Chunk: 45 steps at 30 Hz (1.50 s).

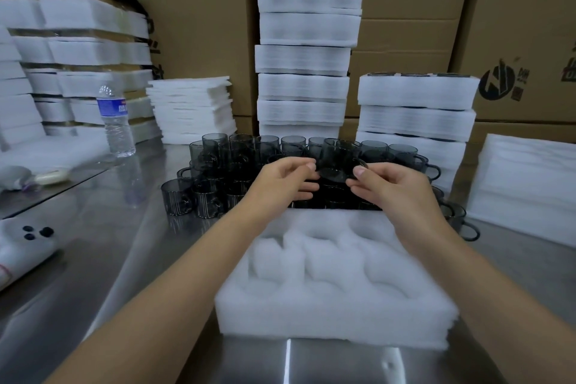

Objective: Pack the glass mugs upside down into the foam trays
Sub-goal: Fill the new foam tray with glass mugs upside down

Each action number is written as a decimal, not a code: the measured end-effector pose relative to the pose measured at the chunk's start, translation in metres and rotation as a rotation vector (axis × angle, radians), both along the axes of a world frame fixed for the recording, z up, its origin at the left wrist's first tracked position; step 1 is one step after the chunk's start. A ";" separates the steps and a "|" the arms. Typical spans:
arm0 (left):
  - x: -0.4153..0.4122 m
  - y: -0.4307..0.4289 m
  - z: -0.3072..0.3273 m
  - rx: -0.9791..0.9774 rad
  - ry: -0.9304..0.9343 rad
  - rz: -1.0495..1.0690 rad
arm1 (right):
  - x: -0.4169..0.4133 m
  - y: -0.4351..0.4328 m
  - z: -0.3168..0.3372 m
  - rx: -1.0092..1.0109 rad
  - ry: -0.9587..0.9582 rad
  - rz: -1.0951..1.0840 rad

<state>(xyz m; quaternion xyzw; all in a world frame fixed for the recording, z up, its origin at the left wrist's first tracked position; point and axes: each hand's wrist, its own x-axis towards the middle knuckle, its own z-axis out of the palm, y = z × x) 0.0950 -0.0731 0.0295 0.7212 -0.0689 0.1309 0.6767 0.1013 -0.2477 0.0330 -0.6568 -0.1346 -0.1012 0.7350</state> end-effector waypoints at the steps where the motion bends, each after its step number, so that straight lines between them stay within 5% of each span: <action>1: -0.001 0.000 0.001 -0.047 0.027 -0.033 | -0.001 0.000 -0.001 0.002 -0.004 0.022; 8: -0.002 0.004 0.003 -0.175 0.129 -0.164 | -0.001 -0.001 -0.003 -0.082 -0.010 0.097; 21: -0.001 0.004 0.000 -0.154 0.115 -0.140 | -0.004 0.002 -0.007 -0.541 -0.115 0.092; 45: -0.003 0.003 0.000 -0.099 0.136 -0.152 | -0.004 0.001 -0.004 -0.398 -0.016 0.016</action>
